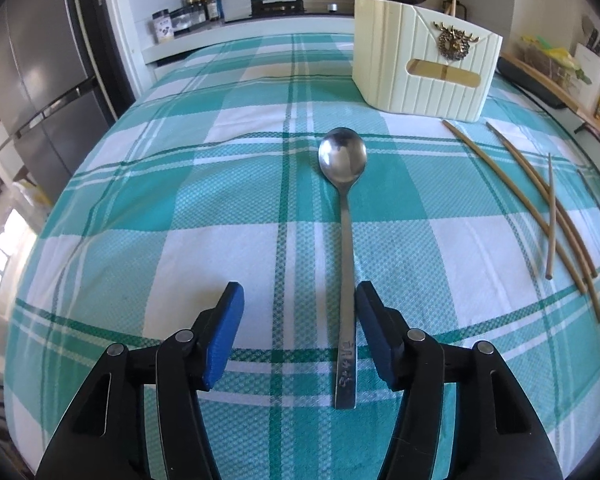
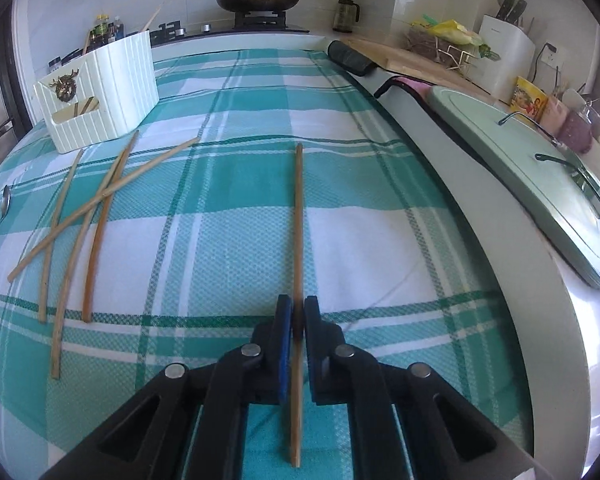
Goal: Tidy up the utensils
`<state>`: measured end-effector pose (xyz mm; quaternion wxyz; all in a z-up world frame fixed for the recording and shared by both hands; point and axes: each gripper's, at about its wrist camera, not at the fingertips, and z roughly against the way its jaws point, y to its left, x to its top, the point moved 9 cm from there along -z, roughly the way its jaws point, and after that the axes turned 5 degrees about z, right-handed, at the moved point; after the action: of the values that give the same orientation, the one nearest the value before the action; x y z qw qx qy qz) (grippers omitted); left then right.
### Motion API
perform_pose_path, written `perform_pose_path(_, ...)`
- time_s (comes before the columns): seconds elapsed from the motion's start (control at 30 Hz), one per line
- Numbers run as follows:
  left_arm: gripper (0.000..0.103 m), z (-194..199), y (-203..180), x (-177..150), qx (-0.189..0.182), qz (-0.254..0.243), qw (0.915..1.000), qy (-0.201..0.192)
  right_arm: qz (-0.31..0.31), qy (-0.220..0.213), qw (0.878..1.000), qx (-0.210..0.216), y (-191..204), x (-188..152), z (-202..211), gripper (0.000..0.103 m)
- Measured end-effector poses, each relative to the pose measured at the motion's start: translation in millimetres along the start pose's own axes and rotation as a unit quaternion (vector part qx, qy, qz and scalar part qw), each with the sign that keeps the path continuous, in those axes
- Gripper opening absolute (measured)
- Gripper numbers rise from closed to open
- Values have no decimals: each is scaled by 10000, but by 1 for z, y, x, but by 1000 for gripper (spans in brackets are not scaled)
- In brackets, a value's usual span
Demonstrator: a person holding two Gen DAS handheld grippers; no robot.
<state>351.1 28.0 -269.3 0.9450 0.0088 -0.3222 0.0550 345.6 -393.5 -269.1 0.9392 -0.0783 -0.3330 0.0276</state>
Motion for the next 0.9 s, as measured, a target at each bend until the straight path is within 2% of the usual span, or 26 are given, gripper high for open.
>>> perform_pose_path(0.03,63,-1,1,0,1,17,10000,3,9,-54,10000,55,-1,-2,2,14)
perform_pose_path(0.07,65,-1,1,0,4,30,10000,8,10,-74,9999,115,-1,-4,2,32)
perform_pose_path(0.1,71,-2,1,1,5,47,10000,23,-1,-80,9999,140,-1,-4,0,40)
perform_pose_path(0.17,77,-4,2,0,-25,79,9999,57,-52,-101,9998,171,-3,-3,-2,40)
perform_pose_path(0.27,92,-8,4,-1,-61,136,9998,143,-68,-88,9997,221,-3,1,-6,42)
perform_pose_path(0.4,100,-12,7,-2,-46,214,9996,204,-98,-85,9996,257,-3,2,-8,42)
perform_pose_path(0.5,102,-13,9,-2,-19,248,9994,223,-116,-90,9995,270,-3,1,-8,43)
perform_pose_path(0.9,103,-13,9,-2,-21,260,9994,212,-92,-94,9997,215,-4,2,-9,44)
